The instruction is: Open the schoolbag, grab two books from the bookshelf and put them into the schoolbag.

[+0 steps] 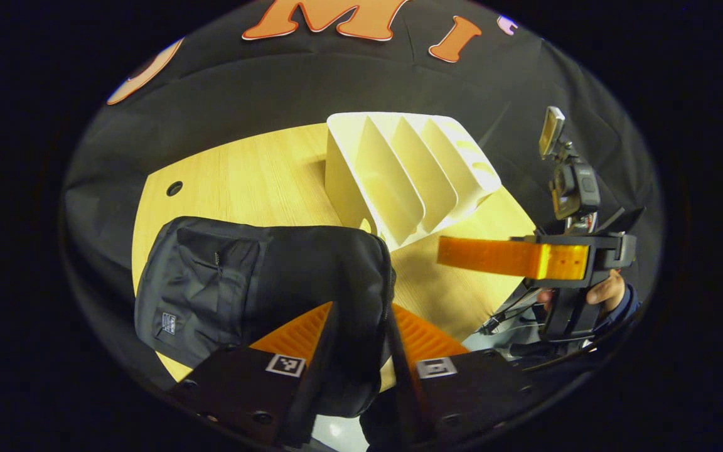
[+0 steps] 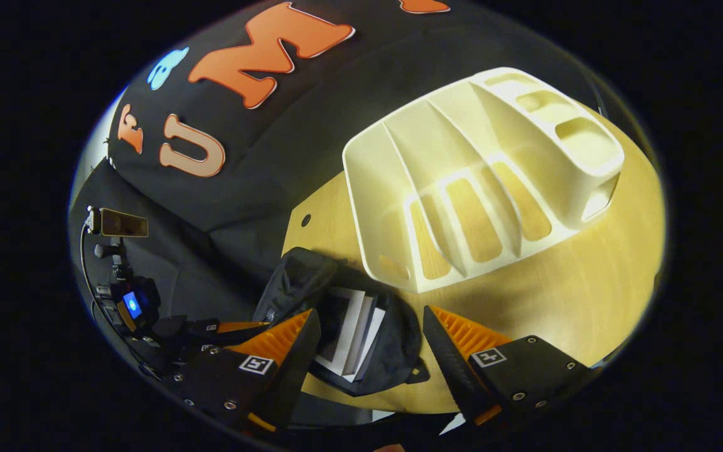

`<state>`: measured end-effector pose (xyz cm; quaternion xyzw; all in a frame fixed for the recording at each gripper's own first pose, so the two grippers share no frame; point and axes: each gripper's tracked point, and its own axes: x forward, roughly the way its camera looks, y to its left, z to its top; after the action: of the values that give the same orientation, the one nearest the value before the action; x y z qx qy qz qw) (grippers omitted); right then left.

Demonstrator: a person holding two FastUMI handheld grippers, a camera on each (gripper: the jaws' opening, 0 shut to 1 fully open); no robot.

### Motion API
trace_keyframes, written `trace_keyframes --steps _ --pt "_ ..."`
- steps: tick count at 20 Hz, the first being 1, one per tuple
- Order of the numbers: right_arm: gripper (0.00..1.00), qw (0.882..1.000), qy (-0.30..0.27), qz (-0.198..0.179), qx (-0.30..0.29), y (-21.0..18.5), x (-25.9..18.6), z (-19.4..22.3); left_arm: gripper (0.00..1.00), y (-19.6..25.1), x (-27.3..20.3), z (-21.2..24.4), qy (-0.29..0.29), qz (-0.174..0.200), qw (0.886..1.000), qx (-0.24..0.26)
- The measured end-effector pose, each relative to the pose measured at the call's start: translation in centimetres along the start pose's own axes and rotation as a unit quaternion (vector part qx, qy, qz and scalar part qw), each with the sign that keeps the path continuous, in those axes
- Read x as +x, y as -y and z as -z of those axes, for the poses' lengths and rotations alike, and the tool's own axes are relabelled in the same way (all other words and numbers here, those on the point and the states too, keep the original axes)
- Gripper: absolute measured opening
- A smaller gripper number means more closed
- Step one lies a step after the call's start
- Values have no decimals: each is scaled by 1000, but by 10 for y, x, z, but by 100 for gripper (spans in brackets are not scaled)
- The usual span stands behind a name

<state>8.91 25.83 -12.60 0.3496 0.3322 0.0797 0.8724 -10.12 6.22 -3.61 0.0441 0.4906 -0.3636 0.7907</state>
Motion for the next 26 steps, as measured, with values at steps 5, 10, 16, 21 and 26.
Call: trace_keyframes --steps 5,10,16,21,26 --pt "98 997 39 13 -60 25 -43 -44 98 41 7 -18 39 -20 998 -33" --pt "98 987 87 30 -132 49 -85 -87 99 74 -3 -66 133 -74 988 -20" --pt "98 958 177 54 -219 63 -146 -145 99 101 -32 -130 274 -154 949 -22" --pt "98 935 242 53 -256 55 -192 -170 98 120 -59 -160 372 -187 908 -33" --pt "98 913 278 44 -295 50 -224 -172 98 129 -85 -162 438 -206 874 -43"
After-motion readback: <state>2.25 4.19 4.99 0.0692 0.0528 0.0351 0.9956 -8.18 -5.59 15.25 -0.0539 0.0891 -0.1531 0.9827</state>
